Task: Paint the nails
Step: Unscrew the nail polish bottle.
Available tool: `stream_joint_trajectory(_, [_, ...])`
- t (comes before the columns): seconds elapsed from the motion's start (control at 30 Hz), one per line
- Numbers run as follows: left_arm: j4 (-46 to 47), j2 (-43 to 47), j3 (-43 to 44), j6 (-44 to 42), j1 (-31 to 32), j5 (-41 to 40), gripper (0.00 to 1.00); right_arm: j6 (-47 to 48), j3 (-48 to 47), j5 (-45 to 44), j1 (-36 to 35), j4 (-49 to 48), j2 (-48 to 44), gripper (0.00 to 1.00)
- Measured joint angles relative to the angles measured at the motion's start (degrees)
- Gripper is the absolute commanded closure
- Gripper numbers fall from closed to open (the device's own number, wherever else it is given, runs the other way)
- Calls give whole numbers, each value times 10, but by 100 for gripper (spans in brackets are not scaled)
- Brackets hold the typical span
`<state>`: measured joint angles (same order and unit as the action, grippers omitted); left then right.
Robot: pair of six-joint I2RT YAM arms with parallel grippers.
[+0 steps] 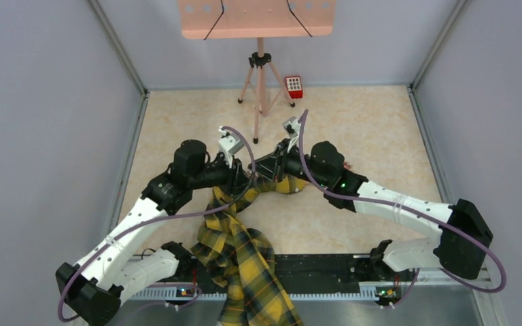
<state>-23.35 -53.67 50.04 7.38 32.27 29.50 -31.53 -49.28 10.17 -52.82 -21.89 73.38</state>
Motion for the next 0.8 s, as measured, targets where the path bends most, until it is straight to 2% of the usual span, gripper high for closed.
stream_joint_trajectory(0.47, [23,41,-12,0,-4,216,100,88,12,207,3,-21,-62,100])
stream_joint_trajectory(0.8, [36,45,-21,0,-2,290,100,110,1,285,5,-6,-66,100])
